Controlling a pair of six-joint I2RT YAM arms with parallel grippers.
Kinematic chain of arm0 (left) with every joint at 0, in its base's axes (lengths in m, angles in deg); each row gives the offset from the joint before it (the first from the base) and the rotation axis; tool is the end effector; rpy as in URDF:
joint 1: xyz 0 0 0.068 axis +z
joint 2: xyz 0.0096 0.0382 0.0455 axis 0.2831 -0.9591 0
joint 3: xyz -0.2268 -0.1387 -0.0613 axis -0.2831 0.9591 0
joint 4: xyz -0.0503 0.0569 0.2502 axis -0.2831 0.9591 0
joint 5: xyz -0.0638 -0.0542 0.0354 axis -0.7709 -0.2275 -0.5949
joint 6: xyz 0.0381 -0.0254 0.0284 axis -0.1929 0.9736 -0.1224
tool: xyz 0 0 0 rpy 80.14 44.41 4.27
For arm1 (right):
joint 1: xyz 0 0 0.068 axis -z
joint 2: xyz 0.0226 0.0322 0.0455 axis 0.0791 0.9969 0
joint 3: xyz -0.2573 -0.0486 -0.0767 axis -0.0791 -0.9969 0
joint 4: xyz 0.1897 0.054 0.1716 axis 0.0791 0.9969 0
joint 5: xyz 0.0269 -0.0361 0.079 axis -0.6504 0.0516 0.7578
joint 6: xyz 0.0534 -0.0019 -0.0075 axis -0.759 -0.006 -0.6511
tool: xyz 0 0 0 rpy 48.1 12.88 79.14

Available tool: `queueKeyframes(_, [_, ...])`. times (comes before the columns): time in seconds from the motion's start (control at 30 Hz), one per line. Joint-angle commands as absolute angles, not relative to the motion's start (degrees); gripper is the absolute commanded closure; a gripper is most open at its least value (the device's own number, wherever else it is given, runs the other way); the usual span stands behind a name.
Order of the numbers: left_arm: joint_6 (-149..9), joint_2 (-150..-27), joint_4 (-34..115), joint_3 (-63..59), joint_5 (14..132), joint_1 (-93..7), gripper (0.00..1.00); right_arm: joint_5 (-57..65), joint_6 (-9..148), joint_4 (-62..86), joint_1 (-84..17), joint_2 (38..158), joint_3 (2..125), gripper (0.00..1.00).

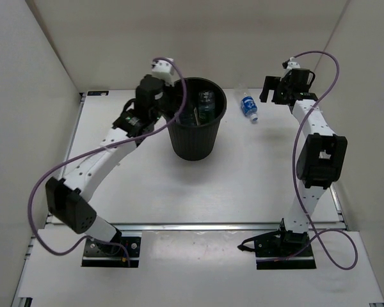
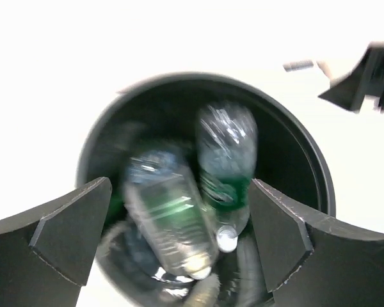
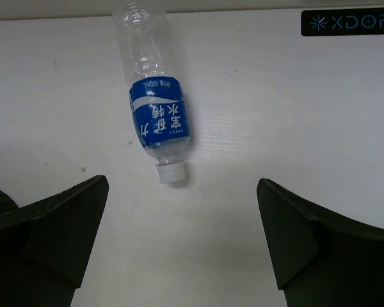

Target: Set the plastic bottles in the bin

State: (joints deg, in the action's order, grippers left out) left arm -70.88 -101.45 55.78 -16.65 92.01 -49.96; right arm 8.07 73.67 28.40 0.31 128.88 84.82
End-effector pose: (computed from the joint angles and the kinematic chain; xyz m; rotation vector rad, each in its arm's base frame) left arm 0.3061 -0.1948 0.4055 0.2278 1.8140 -0.3773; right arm 0.4626 -0.0318 0.2958 0.0135 2.1175 0.1953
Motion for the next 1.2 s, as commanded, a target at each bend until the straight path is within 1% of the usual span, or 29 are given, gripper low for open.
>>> queueKeyframes(0.0, [-66.91,-92.80,59.88,-19.41,95.74,-45.81,0.02,9.49,74.06,26.47,-0.14,133.15,90.43,0.01])
queueKeyframes(0.07, [-64.19,-91.04,62.96,-19.24,98.02,-42.74,0.01,9.31,74.24,27.88,-0.31,136.68,95.69,0.01])
queueKeyframes(0.13, [-57.62,-88.66,64.64,-16.44,95.93,-35.56,0.01,10.89,74.24,29.45,-0.49,142.37,100.27,0.01])
queueKeyframes(0.23, [-52.76,-84.70,65.26,-11.16,95.56,-27.80,0.01,12.21,74.94,32.35,-1.10,149.57,109.14,0.01])
queueKeyframes(0.3, [-52.92,-84.25,66.66,-10.71,96.88,-25.77,0.01,12.39,75.73,34.20,-1.98,153.71,117.21,0.01])
queueKeyframes(0.4, [-53.19,-86.45,69.13,-12.20,97.68,-24.62,0.01,11.42,78.54,36.58,-3.21,160.13,124.96,0.01])
queueKeyframes(0.5, [-53.10,-88.30,69.57,-12.55,97.68,-25.06,0.01,11.25,78.72,38.77,-4.44,164.53,129.45,0.01])
queueKeyframes(0.67, [-52.93,-88.13,68.34,-10.89,97.15,-23.83,0.01,10.81,79.34,38.69,-6.73,167.88,128.77,0.01])
queueKeyframes(0.77, [-53.54,-88.21,68.69,-10.62,96.80,-23.48,0.01,9.41,79.07,40.00,-8.22,169.99,131.99,0.02])
queueKeyframes(0.83, [-53.81,-88.21,68.69,-10.10,97.06,-23.22,0.01,7.74,79.34,40.10,-8.67,170.09,132.54,0.07])
queueKeyframes(0.87, [-53.89,-88.04,68.78,-9.92,97.24,-23.56,0.01,6.86,78.73,39.23,-8.93,169.91,132.54,0.14])
queueKeyframes(0.93, [-54.07,-87.69,68.60,-10.26,96.88,-23.30,0.01,6.15,77.58,39.31,-8.75,169.91,133.33,0.23])
queueKeyframes(1.0, [-54.68,-86.80,68.08,-9.13,96.28,-23.56,0.01,6.32,76.70,40.44,-9.01,169.56,134.56,0.37])
queueKeyframes(1.03, [-54.69,-85.94,67.47,-9.04,96.62,-23.74,0.01,5.89,77.13,40.97,-8.93,169.30,135.09,0.39])
queueKeyframes(1.07, [-54.69,-85.32,67.29,-8.26,96.62,-23.65,0.01,5.54,77.57,41.33,-9.19,168.60,135.18,0.43])
queueKeyframes(1.1, [-54.42,-84.96,67.28,-7.99,96.01,-23.48,0.01,5.19,78.27,42.37,-9.37,167.46,135.27,0.45])
queueKeyframes(1.17, [-53.99,-84.60,67.89,-7.90,95.58,-23.21,0.01,5.35,79.42,43.08,-9.46,165.43,135.53,0.46])
